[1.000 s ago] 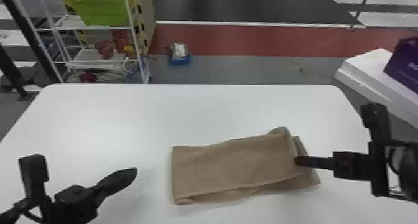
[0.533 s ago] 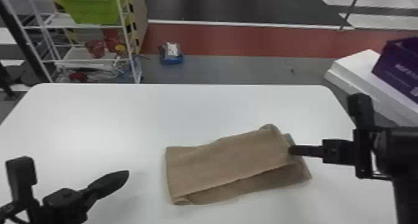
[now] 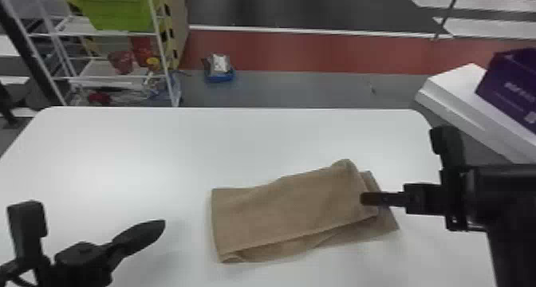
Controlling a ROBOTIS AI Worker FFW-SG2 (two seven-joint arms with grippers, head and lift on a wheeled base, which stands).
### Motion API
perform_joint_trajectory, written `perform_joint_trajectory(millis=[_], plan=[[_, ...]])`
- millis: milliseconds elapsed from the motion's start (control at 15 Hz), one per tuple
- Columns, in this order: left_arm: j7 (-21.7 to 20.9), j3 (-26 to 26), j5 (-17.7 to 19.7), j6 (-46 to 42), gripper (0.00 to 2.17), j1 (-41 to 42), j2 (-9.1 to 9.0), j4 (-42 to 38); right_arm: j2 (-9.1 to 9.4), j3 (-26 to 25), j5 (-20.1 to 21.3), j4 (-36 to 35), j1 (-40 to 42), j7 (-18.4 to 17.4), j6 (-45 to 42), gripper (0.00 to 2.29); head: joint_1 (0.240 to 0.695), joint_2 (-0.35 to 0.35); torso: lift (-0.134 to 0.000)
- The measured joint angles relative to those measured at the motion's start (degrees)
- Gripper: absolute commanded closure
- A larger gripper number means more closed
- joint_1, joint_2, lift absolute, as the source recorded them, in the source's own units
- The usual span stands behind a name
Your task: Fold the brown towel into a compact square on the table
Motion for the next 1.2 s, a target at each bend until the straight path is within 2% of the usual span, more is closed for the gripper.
perform_joint_trajectory(millis=[400, 800, 1000, 1067, 1200], plan=[[-0.17, -0.05, -0.02, 0.02, 2.14, -0.08, 0.0, -0.06, 0.06, 1.45, 0.17, 0.86, -1.26, 0.02, 0.55, 0.46, 0.695, -0.062, -0.124], [-0.62, 1.07, 0.33, 0.02, 2.14, 0.26, 0.06, -0.08, -0.07, 3.3, 2.61, 2.86, -2.48, 0.44, 3.31, 0.47, 0.695, -0.048, -0.124], [-0.61, 0.89, 0.34, 0.02, 2.14, 0.2, 0.06, -0.18, -0.35, 3.94, 2.97, 3.9, -2.81, 1.26, 3.51, 0.76, 0.695, -0.049, -0.124], [-0.61, 0.89, 0.34, 0.02, 2.14, 0.18, 0.06, -0.18, -0.39, 4.27, 2.93, 4.08, -2.87, 1.81, 3.52, 0.97, 0.695, -0.044, -0.124], [-0.61, 1.0, 0.34, 0.06, 2.14, 0.2, 0.06, -0.39, -0.37, 4.59, 2.25, 4.08, -2.81, 3.3, 3.53, 1.15, 0.695, -0.031, -0.124]])
